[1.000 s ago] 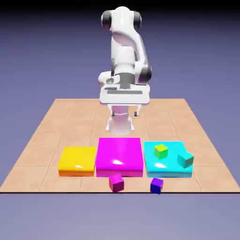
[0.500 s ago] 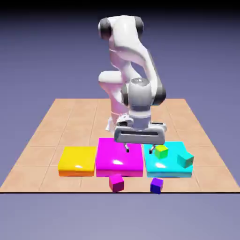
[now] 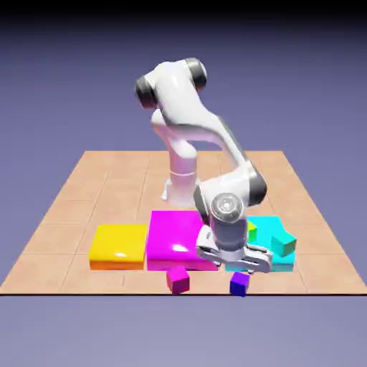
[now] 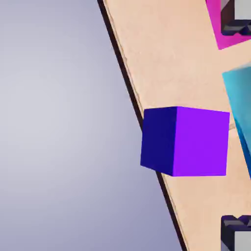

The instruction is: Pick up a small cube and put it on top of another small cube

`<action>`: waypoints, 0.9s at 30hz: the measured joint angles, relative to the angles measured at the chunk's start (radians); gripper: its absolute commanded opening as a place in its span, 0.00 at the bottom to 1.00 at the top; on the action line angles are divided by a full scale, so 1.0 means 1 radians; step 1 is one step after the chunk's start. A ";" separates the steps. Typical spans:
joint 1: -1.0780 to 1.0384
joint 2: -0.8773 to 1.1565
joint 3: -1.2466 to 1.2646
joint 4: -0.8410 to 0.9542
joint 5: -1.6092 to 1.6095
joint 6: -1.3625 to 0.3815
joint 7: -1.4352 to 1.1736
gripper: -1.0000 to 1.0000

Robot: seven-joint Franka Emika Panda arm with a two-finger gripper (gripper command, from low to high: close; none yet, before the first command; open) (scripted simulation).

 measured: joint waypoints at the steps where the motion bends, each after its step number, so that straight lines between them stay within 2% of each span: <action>1: -0.010 0.036 0.017 0.029 -0.003 -0.029 0.020 0.50; 3: -0.013 0.048 0.022 0.038 -0.005 -0.038 0.026 0.50; 6: 0.012 0.115 -0.009 -0.026 -0.034 0.092 0.035 0.50; 7: 0.014 0.120 -0.012 -0.031 -0.036 0.102 0.035 0.00; 9: 0.014 0.120 -0.012 -0.031 -0.036 0.102 0.035 0.00; 13: 0.009 0.025 0.012 0.022 -0.006 -0.043 -0.008 0.00; 27: 0.411 -0.391 -0.169 -0.268 -0.071 -0.154 -0.617 0.00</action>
